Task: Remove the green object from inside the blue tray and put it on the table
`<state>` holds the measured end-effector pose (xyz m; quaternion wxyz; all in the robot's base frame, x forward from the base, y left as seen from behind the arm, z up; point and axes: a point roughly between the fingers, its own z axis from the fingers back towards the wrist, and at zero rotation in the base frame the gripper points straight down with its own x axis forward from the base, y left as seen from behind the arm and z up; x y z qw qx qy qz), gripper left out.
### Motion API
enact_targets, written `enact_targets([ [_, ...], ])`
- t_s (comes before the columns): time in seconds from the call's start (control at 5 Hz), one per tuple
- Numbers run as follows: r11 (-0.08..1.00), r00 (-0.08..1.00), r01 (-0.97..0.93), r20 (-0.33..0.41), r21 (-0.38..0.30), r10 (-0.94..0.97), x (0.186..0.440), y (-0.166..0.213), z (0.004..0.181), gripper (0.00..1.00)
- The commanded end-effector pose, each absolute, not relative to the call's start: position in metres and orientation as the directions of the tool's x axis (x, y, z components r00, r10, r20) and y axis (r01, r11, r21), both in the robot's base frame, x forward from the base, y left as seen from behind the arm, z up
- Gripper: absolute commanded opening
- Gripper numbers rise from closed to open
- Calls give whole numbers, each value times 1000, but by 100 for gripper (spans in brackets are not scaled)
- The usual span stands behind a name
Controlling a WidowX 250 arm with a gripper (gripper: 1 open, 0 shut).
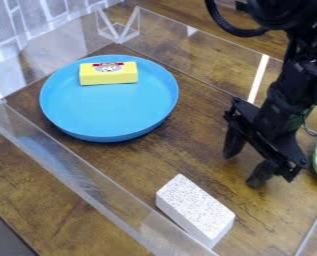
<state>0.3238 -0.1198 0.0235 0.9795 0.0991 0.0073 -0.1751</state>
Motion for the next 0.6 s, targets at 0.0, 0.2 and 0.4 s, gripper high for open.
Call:
enact_targets([
  [0.0, 921, 934, 345, 31, 181, -356, 325, -120, 51, 100],
  [0.2, 922, 934, 345, 35, 174, -357, 322, -116, 46, 100],
  [0.4, 929, 937, 331, 61, 164, -344, 321, -108, 56, 100],
])
